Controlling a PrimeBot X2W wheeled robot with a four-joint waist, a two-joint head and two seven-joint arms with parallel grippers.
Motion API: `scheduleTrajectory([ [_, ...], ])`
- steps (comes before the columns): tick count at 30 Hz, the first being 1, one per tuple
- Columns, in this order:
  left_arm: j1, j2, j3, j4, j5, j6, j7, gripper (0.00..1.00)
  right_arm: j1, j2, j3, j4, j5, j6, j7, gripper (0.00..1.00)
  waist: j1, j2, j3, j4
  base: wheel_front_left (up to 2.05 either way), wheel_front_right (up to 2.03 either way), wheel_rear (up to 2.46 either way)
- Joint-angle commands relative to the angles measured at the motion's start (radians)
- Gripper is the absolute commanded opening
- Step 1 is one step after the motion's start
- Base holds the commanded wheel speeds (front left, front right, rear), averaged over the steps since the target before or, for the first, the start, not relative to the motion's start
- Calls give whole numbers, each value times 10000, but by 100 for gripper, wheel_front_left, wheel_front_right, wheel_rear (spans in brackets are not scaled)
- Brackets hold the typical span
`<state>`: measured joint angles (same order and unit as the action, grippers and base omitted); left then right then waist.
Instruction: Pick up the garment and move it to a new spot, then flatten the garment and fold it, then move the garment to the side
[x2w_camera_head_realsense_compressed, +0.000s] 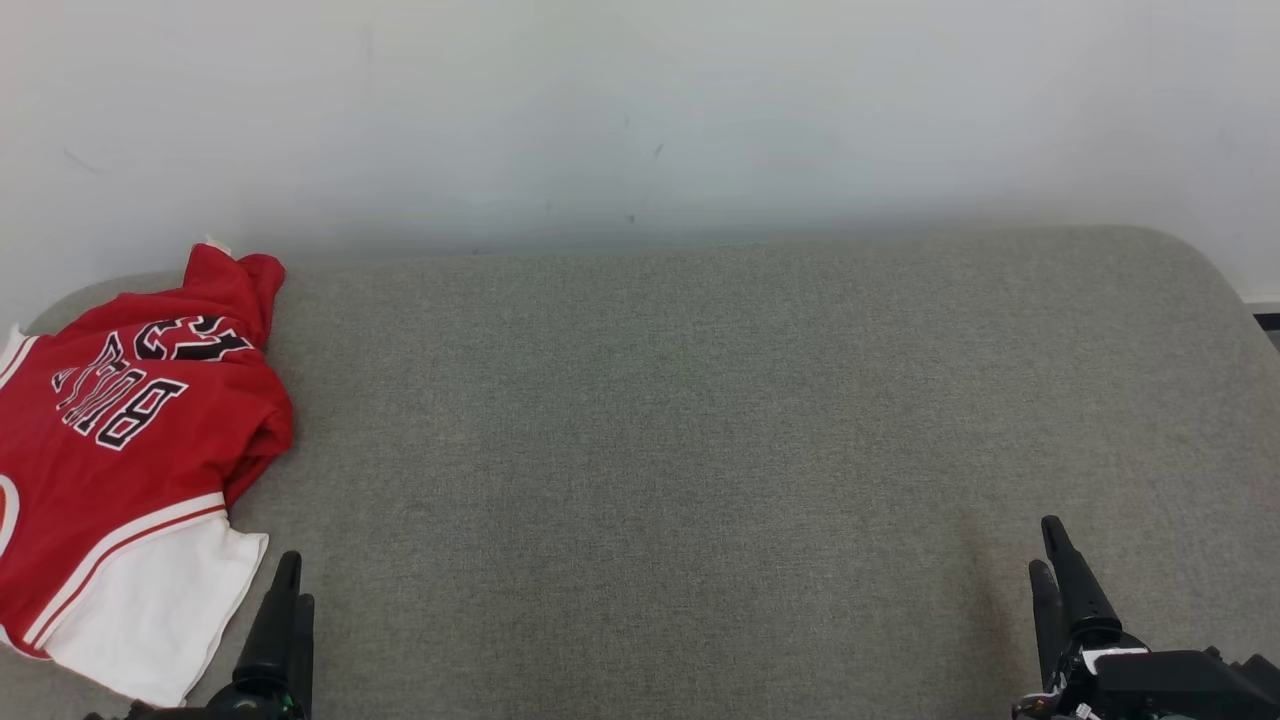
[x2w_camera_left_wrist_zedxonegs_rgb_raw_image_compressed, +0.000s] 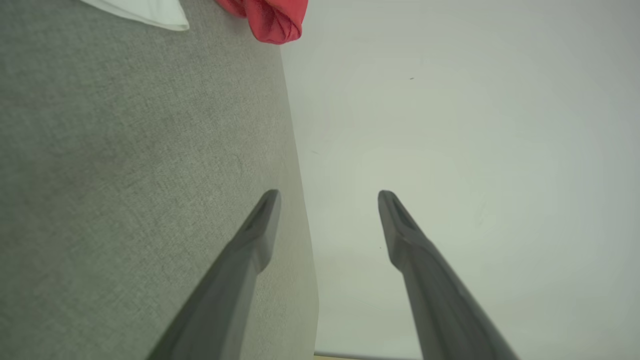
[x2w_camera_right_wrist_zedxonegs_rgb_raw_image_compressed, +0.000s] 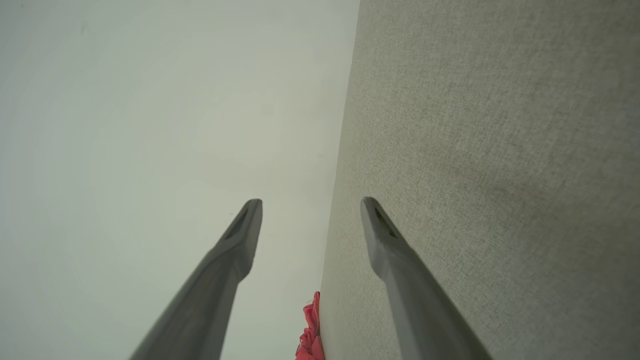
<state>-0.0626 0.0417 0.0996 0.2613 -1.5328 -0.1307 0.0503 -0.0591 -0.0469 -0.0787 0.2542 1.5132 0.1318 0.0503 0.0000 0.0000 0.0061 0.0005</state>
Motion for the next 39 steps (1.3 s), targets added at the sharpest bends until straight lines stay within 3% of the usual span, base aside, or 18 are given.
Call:
scheduleTrajectory([
  [1, -171, 40, 19, -228, 258, 0, -93, 100, -108, -24, 42, -240, -253, -2, -98, 100, 0, 0, 2, -1, 0, 0, 0],
  [19, -193, 56, 88, -883, 3338, 252, -803, 100, -3, -29, 356, -953, -3299, -5, -807, 100, 0, 0, 27, -20, 0, 0, 0],
  [39, 229, 86, -180, -1839, 7986, 817, -1523, 100, 155, -35, 809, -1451, -7266, -9, -1522, 100, 0, 0, 17, -25, 0, 0, 0],
])
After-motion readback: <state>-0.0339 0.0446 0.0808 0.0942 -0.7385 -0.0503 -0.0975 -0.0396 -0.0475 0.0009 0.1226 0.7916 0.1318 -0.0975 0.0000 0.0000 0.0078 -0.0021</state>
